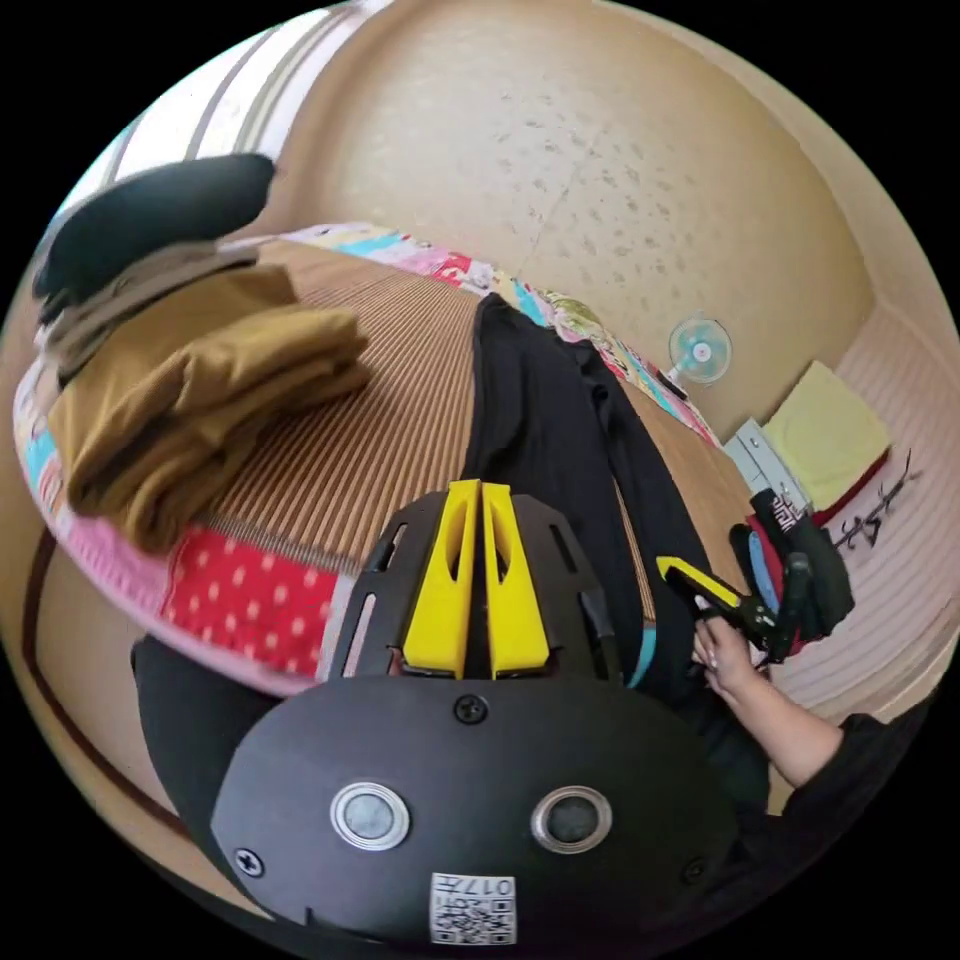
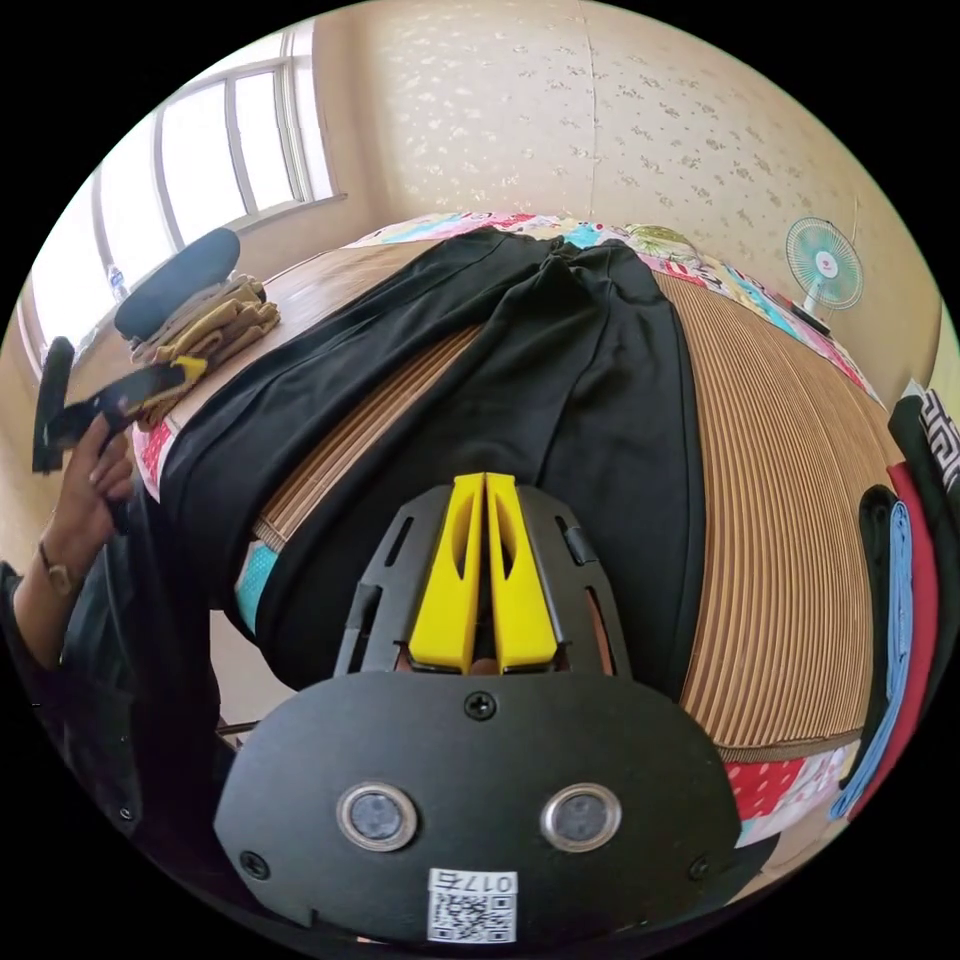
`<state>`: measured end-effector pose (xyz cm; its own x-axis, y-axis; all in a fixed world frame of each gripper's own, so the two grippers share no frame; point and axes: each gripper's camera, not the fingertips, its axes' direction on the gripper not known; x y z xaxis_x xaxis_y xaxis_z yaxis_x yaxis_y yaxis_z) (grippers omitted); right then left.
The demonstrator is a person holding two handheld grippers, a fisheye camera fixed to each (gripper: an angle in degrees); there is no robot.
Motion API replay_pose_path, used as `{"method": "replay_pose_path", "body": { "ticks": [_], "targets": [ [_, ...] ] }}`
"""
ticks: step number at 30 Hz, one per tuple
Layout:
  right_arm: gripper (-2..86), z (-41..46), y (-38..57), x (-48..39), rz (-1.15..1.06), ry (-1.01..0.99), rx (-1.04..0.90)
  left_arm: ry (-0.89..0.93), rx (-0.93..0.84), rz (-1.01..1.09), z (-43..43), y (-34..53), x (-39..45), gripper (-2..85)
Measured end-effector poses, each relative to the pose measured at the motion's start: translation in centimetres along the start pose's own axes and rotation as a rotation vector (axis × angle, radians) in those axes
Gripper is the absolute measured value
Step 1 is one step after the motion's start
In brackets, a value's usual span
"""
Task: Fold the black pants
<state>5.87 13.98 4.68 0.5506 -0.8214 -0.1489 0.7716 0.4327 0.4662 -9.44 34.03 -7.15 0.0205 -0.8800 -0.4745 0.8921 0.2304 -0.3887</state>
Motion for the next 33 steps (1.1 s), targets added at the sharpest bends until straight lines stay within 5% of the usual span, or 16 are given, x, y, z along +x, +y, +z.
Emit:
{"method": "replay_pose_path", "body": {
  "ticks": [4, 8, 11, 16, 23, 30, 33],
  "targets": [
    [0.5, -0.5, 0.1, 0.2, -0.006, 0.025, -0.008, 0.061, -0.041, 0.019, -2.4, 2.6, -2.9, 5.6],
    [0.6, -1.2, -1.5, 0.3, -0.019, 0.041, -0.133, 0.103, -0.319, 0.081, 1.9, 0.4, -3.2, 6.9],
    [0.9, -2.9, -2.5, -0.2, 0.032, -0.008, -0.25, 0.086, -0.318, 0.077, 2.1, 0.3, -3.7, 6.3],
    [2.6, -7.2, 0.9, -2.9, 0.057, -0.378, -0.074, 0.09, -0.235, 0.04, 0.2, 2.3, -4.0, 6.6],
    [6.1, -4.0, 2.1, -7.0, -0.011, -0.209, -0.247, 0.022, -0.329, 0.033, 2.0, 3.1, -3.6, 5.7],
    [2.4, -8.2, 2.6, -5.5, -0.04, -0.412, -0.191, -0.014, -0.386, 0.066, -0.7, 3.9, -2.8, 1.8],
    [1.6, -6.7, 4.2, -4.0, 0.007, -0.367, -0.345, -0.048, -0.462, 0.038, 0.3, 5.5, -3.5, 2.0]
  ]
}}
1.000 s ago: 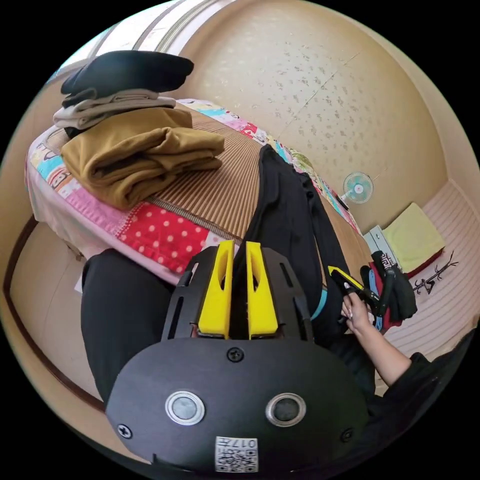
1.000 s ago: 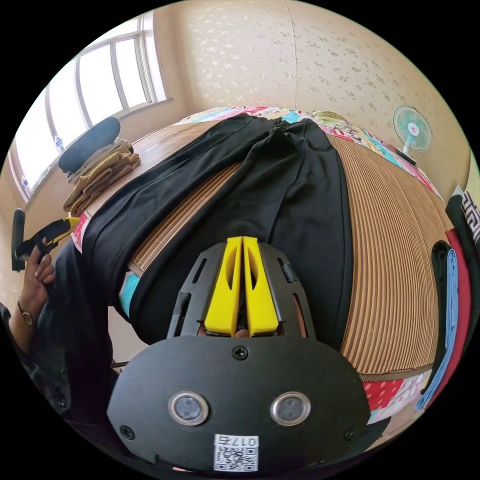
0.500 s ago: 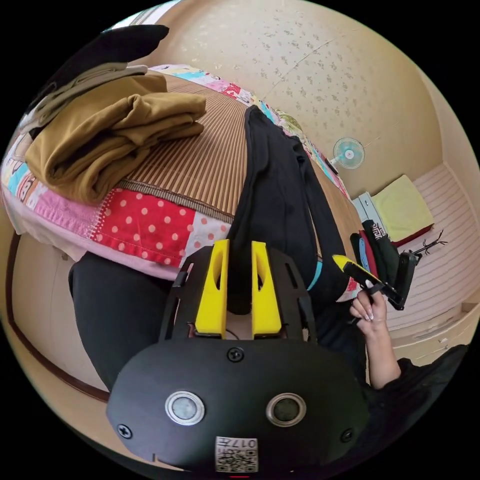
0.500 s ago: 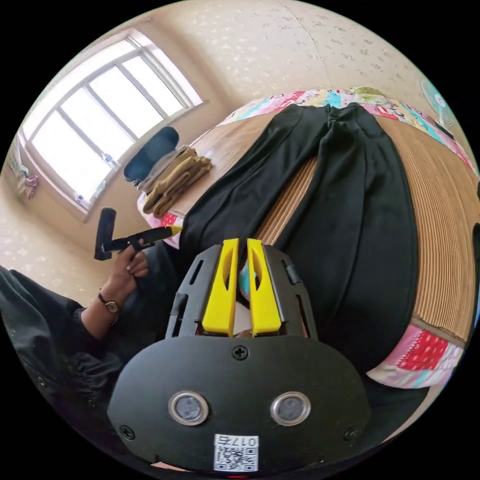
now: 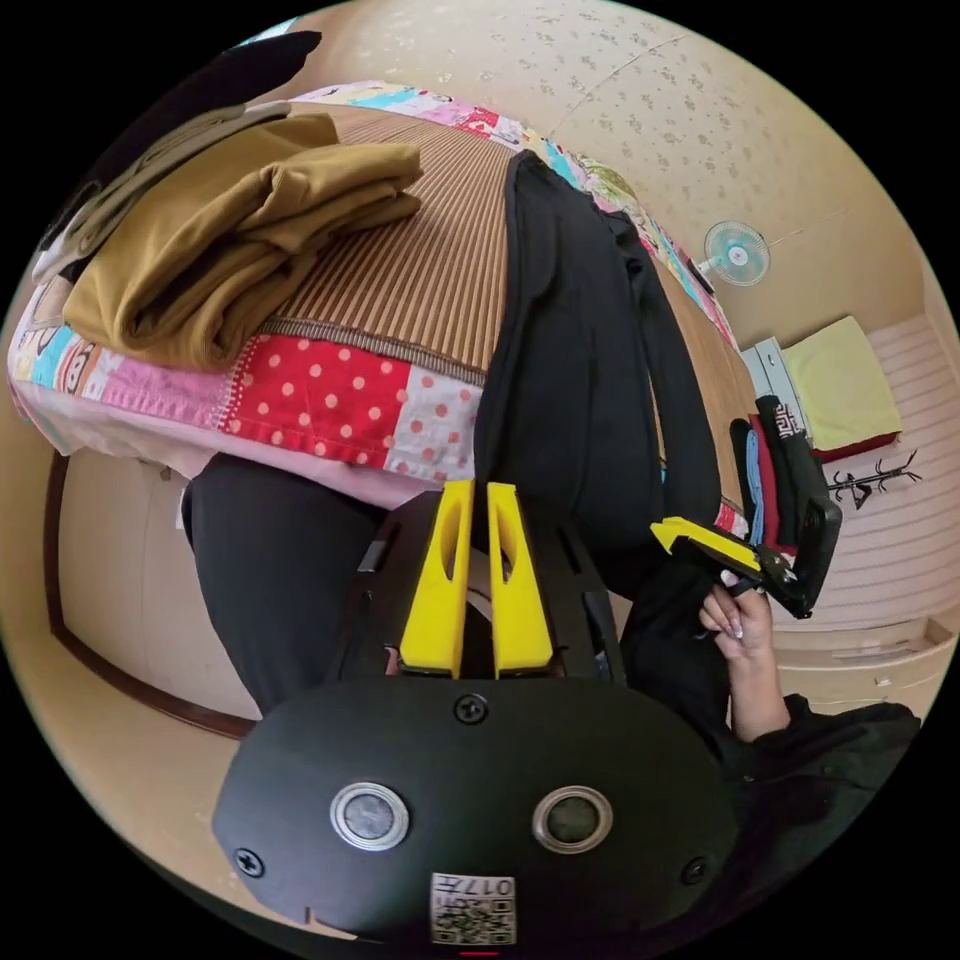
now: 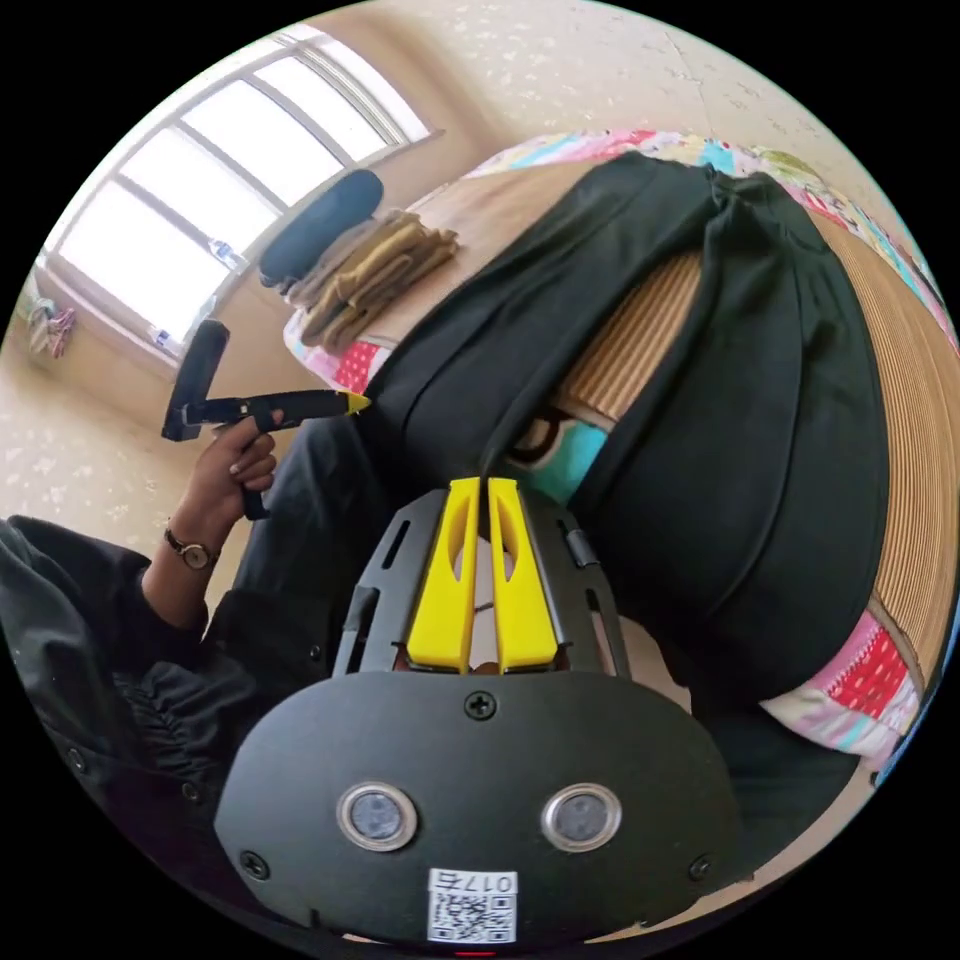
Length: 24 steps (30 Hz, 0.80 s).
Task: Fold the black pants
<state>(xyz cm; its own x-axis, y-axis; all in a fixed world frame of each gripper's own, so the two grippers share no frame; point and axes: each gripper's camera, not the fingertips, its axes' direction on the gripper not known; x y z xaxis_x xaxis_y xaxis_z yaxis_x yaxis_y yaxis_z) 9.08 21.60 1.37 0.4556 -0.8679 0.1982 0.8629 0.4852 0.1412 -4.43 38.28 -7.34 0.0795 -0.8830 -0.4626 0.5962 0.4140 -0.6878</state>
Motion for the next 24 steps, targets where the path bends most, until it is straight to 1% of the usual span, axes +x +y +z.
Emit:
{"method": "replay_pose_path", "body": {
  "ticks": [3, 4, 5, 6, 7, 8, 10, 11, 12, 14, 15, 16, 17, 19, 21, 23, 24],
  "targets": [
    [1.3, -3.2, 2.7, 2.2, 0.058, -0.043, 0.102, 0.013, 0.094, -0.019, -0.9, 1.7, -0.1, 3.5],
    [1.4, -5.1, 3.9, 3.2, 0.089, -0.026, 0.153, 0.041, 0.16, -0.012, -1.6, 2.3, 0.4, 4.9],
    [1.8, -6.9, 5.0, 4.4, 0.13, 0.021, 0.189, 0.08, 0.206, 0.012, -2.0, 2.7, 1.2, 5.9],
    [2.0, -7.8, 5.4, 5.0, 0.157, 0.054, 0.202, 0.104, 0.217, 0.033, -2.1, 2.8, 1.8, 6.1],
    [3.1, -9.4, 6.3, 6.5, 0.214, 0.131, 0.217, 0.153, 0.21, 0.085, -1.7, 2.6, 3.3, 6.4],
    [4.4, -10.6, 7.1, 7.8, 0.262, 0.209, 0.225, 0.189, 0.18, 0.139, -0.8, 2.2, 5.0, 6.4],
    [6.2, -11.6, 7.8, 9.7, 0.305, 0.292, 0.21, 0.21, 0.122, 0.224, 1.1, 1.6, 8.1, 6.6],
    [6.9, -11.6, 7.9, 11.0, 0.334, 0.304, 0.17, 0.221, 0.08, 0.279, 2.5, 1.4, 10.3, 6.7],
    [7.1, -11.5, 7.9, 11.7, 0.348, 0.297, 0.146, 0.231, 0.063, 0.308, 3.1, 1.3, 11.4, 6.7],
    [7.3, -10.8, 8.1, 13.2, 0.413, 0.273, 0.059, 0.274, 0.044, 0.444, 4.9, 1.3, 15.8, 6.7],
    [7.2, -10.7, 8.3, 13.2, 0.42, 0.274, 0.053, 0.265, 0.038, 0.475, 5.4, 1.3, 16.9, 6.6],
    [7.2, -10.7, 8.6, 12.9, 0.415, 0.277, 0.066, 0.212, 0.023, 0.514, 6.4, 1.0, 18.6, 6.5],
    [7.5, -10.8, 8.9, 12.6, 0.411, 0.269, 0.089, 0.152, 0.006, 0.532, 7.6, 0.6, 20.0, 6.5],
    [8.2, -10.7, 9.0, 12.4, 0.409, 0.248, 0.111, 0.115, -0.035, 0.53, 9.3, -0.1, 21.2, 7.8],
    [8.9, -10.4, 8.8, 12.6, 0.42, 0.246, 0.1, 0.144, -0.12, 0.489, 11.4, -0.9, 21.7, 8.1],
    [8.9, -9.8, 8.4, 13.0, 0.439, 0.259, 0.05, 0.184, -0.214, 0.457, 13.9, -1.1, 22.2, 8.4],
    [8.7, -9.7, 8.3, 13.0, 0.438, 0.254, 0.042, 0.178, -0.217, 0.449, 14.3, -1.1, 22.3, 8.3]
  ]
}}
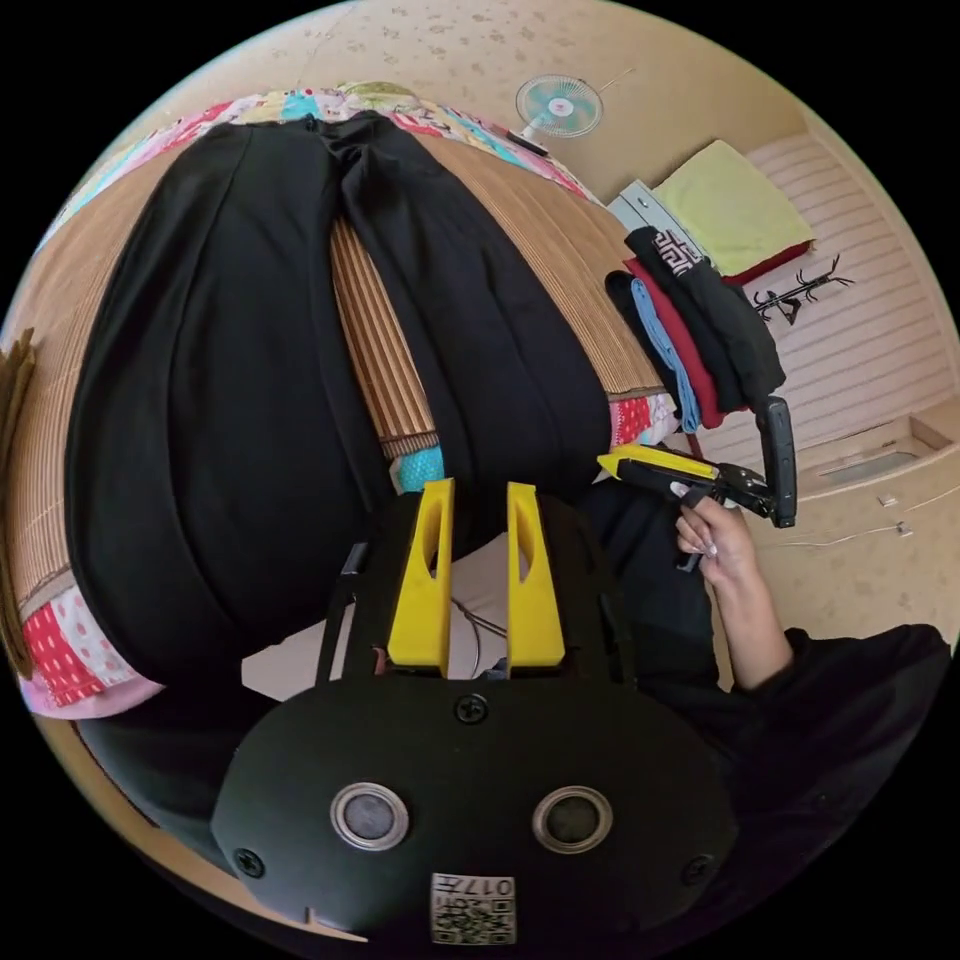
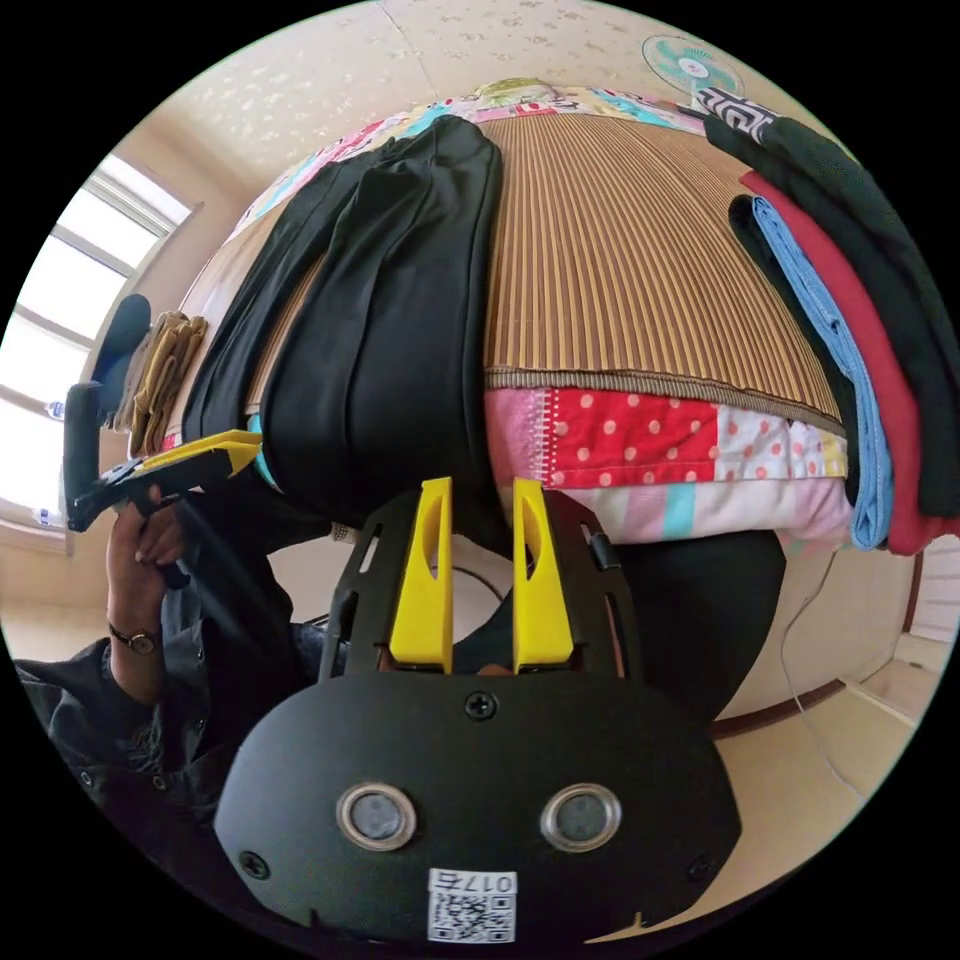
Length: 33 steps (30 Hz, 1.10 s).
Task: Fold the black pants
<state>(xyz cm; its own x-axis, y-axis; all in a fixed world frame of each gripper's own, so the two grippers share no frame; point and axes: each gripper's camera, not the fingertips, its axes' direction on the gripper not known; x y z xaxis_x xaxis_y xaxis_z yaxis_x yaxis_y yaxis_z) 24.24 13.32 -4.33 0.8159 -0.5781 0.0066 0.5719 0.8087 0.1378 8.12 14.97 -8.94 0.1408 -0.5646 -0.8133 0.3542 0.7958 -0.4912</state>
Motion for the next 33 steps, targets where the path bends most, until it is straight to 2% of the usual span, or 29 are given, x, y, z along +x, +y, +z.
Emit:
{"method": "replay_pose_path", "body": {
  "ticks": [2, 5, 9, 12, 16, 20, 23, 26, 33],
  "targets": [
    [6.4, 0.1, -0.1, -0.4, -0.029, 0.005, -0.014, -0.042, 0.01, -0.034, 0.7, -0.1, 0.2, 6.2],
    [4.0, -1.5, 0.4, -0.2, -0.038, -0.04, -0.034, 0.021, 0.009, -0.011, -0.1, 0.3, 0.9, 1.8],
    [3.0, -5.1, 2.8, 0.7, -0.085, -0.109, 0.088, 0.024, 0.068, 0.025, -1.0, 1.4, 1.6, -0.3],
    [2.7, -3.1, 3.1, 2.8, -0.007, -0.033, -0.032, 0.023, -0.031, -0.03, 1.5, 1.8, 0.4, -0.4],
    [2.5, -4.4, 4.2, 2.3, 0.059, -0.04, 0.005, 0.165, 0.136, -0.046, 0.3, 3.4, 0.3, 2.5],
    [2.3, -7.2, 5.5, -3.2, -0.158, -0.055, 0.081, 0.206, 0.151, 0.031, -1.4, 2.6, 3.0, 7.6],
    [2.3, -8.6, 6.0, -6.3, -0.327, -0.005, 0.102, 0.243, 0.183, 0.111, -2.8, 1.7, 5.6, 6.8],
    [2.4, -9.2, 6.5, -8.2, -0.458, -0.031, 0.126, 0.296, 0.142, 0.158, -2.1, -0.4, 7.4, 8.4],
    [2.6, -9.8, 8.7, -12.1, -0.615, -0.087, 0.233, 0.252, 0.003, 0.131, 2.7, -4.6, 8.5, 13.3]
  ]
}}
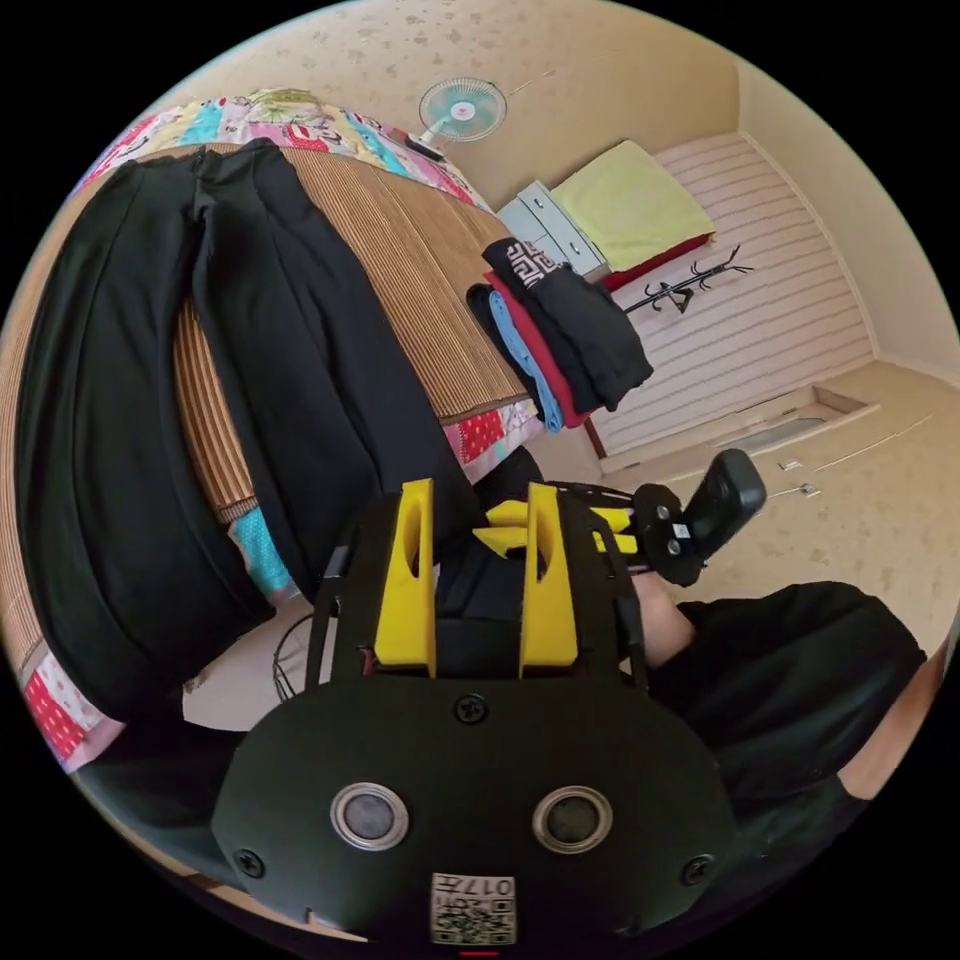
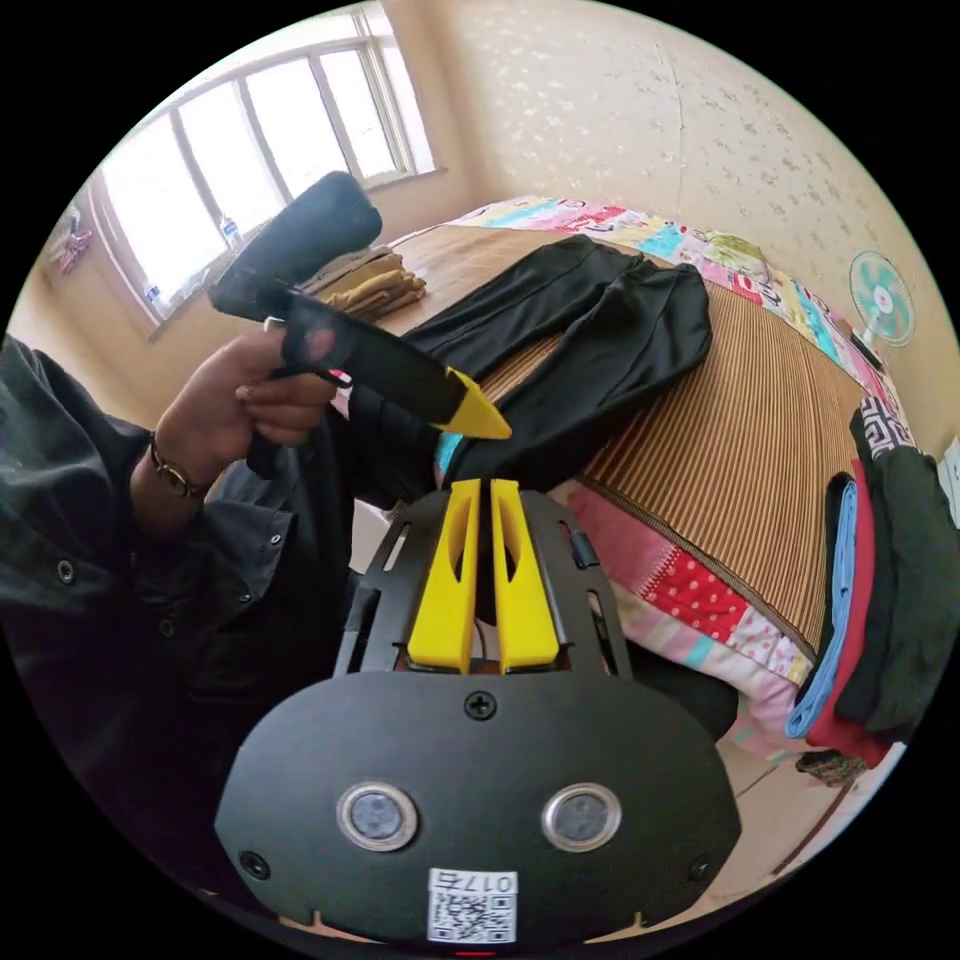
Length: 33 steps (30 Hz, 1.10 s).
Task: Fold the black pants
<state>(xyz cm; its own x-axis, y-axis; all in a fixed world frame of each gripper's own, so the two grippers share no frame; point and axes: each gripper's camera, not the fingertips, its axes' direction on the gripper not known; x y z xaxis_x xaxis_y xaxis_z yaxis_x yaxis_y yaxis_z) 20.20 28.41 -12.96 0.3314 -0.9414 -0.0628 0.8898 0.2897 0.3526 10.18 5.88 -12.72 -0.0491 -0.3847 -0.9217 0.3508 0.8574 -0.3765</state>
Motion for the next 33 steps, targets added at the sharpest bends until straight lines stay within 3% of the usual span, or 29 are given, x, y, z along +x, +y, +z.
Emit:
{"method": "replay_pose_path", "body": {
  "ticks": [6, 11, 15, 20, 25, 33],
  "targets": [
    [3.4, 1.2, 0.1, -1.6, -0.021, -0.02, 0.006, -0.047, -0.047, -0.042, 3.2, -1.0, -2.0, 5.3],
    [6.4, 0.0, 1.9, 1.8, 0.041, -0.148, 0.131, 0.18, 0.055, -0.16, 2.3, -0.2, -6.4, 3.4],
    [9.2, 1.3, 3.0, 4.5, 0.081, -0.192, 0.148, 0.24, 0.093, -0.205, 1.4, 0.3, -8.6, 3.1],
    [10.7, 5.7, 2.4, 6.2, 0.062, -0.218, 0.053, 0.233, 0.136, -0.229, 0.1, 0.6, -10.1, 2.9],
    [6.9, 10.0, 1.7, 6.1, 0.019, -0.095, -0.139, 0.231, 0.125, -0.218, -0.6, 0.2, -11.4, 3.2],
    [3.2, 5.1, 2.6, 6.3, -0.087, -0.446, -0.036, 0.353, 0.113, -0.129, -0.6, 0.2, -11.8, 4.8]
  ]
}}
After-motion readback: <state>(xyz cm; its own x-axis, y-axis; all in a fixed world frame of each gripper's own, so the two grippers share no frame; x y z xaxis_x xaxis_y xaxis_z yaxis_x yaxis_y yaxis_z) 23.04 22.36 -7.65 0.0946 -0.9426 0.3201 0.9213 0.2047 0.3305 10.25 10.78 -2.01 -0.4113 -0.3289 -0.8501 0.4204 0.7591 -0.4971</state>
